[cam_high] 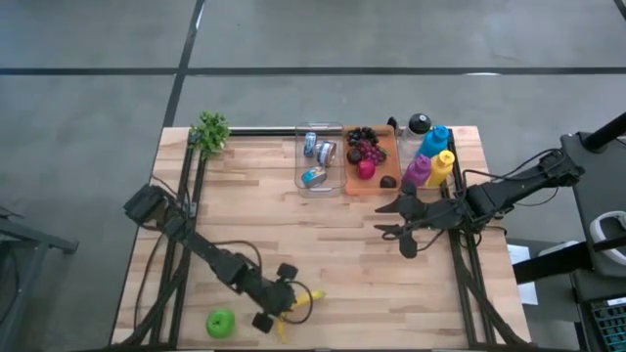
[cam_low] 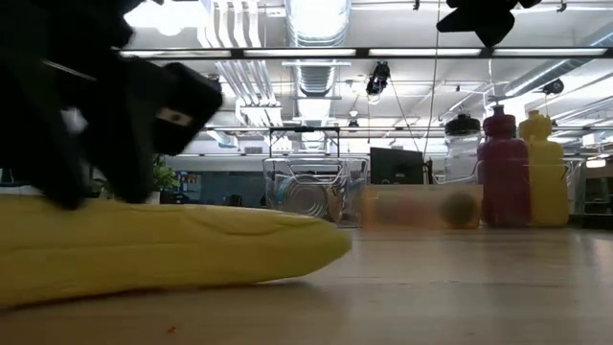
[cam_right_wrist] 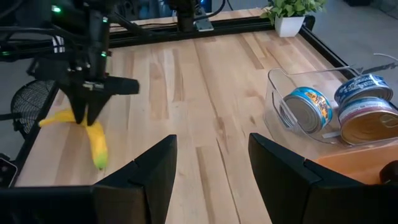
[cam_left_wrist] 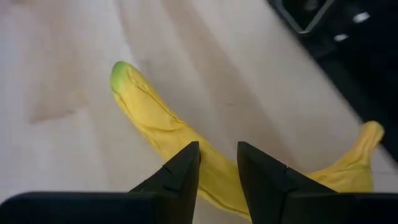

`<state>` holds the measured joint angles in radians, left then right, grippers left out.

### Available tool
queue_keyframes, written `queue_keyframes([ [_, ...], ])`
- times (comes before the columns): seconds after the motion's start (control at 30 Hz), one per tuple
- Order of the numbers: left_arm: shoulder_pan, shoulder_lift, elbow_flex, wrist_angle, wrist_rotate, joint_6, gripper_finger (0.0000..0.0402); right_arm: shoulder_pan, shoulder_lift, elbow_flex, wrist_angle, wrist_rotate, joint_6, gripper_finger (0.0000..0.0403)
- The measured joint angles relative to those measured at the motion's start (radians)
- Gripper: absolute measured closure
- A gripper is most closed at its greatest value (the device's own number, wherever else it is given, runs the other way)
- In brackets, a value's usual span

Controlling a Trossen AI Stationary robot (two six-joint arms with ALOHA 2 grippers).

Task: Pick & Place Food Item
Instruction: Put the yellow banana into the orange bin

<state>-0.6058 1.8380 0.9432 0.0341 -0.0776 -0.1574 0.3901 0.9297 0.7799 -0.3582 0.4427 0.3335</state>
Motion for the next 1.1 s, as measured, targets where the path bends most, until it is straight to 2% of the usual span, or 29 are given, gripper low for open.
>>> queue_keyframes([
  [0.4,0.209,0.009,0.026,-0.012,-0.015,0.313,0.0284,0.0,0.001,0.0,-0.001,0.0,-0.005,0.0207],
  [0.5,0.261,0.01,0.026,0.021,-0.059,0.346,0.0284,0.0,0.001,0.0,-0.001,0.0,-0.012,0.0207],
  [0.67,0.33,0.017,0.027,0.109,-0.062,0.397,0.0284,0.0,0.001,0.0,-0.001,0.0,-0.054,0.0209],
  [0.9,0.371,0.032,0.066,0.119,-0.06,0.455,0.0284,0.0,0.004,-0.001,-0.003,0.0,-0.072,0.0209],
  [1.1,0.343,-0.043,0.087,0.029,-0.062,0.435,0.0284,0.0,0.013,-0.001,0.002,-0.007,-0.08,0.021],
])
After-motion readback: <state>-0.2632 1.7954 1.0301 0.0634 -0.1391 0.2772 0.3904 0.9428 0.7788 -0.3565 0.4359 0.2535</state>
